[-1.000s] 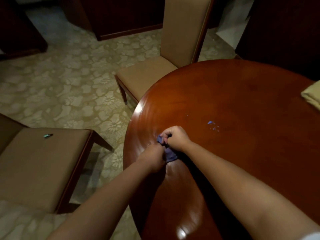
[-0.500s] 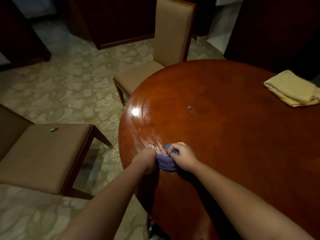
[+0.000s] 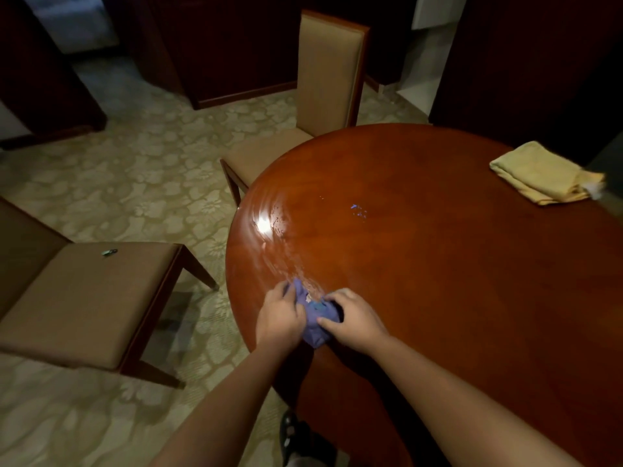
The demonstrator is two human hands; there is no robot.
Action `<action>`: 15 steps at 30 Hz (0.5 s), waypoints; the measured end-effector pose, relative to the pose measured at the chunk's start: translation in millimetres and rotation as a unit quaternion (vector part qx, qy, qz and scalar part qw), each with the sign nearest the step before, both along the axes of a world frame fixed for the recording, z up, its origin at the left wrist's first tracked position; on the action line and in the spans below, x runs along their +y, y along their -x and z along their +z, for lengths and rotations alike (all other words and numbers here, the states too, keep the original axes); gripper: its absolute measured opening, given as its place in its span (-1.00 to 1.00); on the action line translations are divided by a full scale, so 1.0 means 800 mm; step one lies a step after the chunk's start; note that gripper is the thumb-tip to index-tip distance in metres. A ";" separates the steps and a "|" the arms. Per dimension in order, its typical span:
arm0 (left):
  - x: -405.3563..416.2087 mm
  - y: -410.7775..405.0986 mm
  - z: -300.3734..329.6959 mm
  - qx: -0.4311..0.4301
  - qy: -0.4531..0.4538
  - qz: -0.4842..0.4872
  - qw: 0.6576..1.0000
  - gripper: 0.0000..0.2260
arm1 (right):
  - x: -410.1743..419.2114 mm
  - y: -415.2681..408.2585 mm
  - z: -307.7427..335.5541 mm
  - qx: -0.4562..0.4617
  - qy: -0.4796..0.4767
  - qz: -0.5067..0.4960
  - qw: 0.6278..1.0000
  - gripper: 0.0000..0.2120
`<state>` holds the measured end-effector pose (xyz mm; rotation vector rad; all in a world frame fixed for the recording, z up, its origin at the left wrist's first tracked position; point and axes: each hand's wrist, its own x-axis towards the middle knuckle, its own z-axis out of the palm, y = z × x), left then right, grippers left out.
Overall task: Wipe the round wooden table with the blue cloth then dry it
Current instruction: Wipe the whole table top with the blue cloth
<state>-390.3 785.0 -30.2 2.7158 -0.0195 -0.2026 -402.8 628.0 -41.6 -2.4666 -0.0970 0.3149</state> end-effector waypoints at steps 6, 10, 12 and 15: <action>-0.003 0.002 -0.002 -0.006 -0.011 0.031 0.999 -0.65 | -0.012 0.002 0.006 0.023 0.029 -0.010 0.999 -0.59; -0.010 -0.004 -0.001 0.003 0.069 0.127 0.989 -0.81 | -0.014 0.020 0.004 0.036 -0.016 -0.055 0.998 -0.85; -0.017 0.002 -0.004 -0.007 0.089 0.112 0.990 -0.86 | -0.004 0.028 -0.003 0.044 -0.031 -0.101 0.993 -0.84; -0.024 0.010 -0.012 -0.006 0.099 0.051 0.994 -0.80 | 0.013 0.033 -0.012 0.048 -0.074 -0.115 0.989 -0.88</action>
